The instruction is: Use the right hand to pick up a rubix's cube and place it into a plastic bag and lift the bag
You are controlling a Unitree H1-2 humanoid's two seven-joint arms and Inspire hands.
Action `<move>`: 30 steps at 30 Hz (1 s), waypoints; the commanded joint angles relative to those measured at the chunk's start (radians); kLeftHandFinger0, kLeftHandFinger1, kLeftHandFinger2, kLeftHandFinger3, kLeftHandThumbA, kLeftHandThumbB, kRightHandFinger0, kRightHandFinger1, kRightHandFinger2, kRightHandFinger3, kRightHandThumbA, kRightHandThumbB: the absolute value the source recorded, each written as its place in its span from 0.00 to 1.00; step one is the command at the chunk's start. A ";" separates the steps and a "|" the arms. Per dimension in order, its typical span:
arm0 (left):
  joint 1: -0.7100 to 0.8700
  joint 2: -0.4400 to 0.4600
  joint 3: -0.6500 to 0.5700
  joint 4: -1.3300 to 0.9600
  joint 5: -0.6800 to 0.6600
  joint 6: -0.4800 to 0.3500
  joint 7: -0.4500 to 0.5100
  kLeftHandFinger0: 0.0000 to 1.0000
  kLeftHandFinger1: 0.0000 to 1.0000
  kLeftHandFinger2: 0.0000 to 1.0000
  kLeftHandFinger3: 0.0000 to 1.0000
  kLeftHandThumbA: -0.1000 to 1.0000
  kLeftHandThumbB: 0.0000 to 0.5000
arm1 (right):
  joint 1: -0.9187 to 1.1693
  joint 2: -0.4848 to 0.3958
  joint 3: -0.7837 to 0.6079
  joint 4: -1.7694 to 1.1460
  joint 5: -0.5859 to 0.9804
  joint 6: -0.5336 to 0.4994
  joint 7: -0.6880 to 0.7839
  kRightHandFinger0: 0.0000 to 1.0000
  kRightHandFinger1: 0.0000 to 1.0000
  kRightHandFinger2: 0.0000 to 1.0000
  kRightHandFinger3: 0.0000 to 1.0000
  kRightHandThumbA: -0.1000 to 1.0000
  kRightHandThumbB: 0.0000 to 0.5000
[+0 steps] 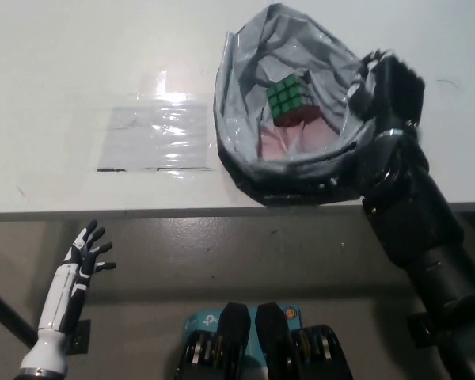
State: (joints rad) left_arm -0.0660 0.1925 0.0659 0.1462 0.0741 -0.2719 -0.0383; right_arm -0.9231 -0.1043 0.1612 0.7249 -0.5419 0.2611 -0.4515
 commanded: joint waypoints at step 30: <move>-0.019 0.008 0.003 -0.011 0.005 -0.026 0.010 0.75 0.84 1.00 1.00 1.00 0.30 | -0.483 0.174 -0.795 -0.321 1.261 0.209 0.179 0.00 0.13 0.69 1.00 0.00 0.23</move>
State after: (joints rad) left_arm -0.0659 0.1921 0.0661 0.1534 0.0751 -0.2714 -0.0383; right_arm -0.9135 0.0030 -0.3115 0.5016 -0.0519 0.3188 -0.3015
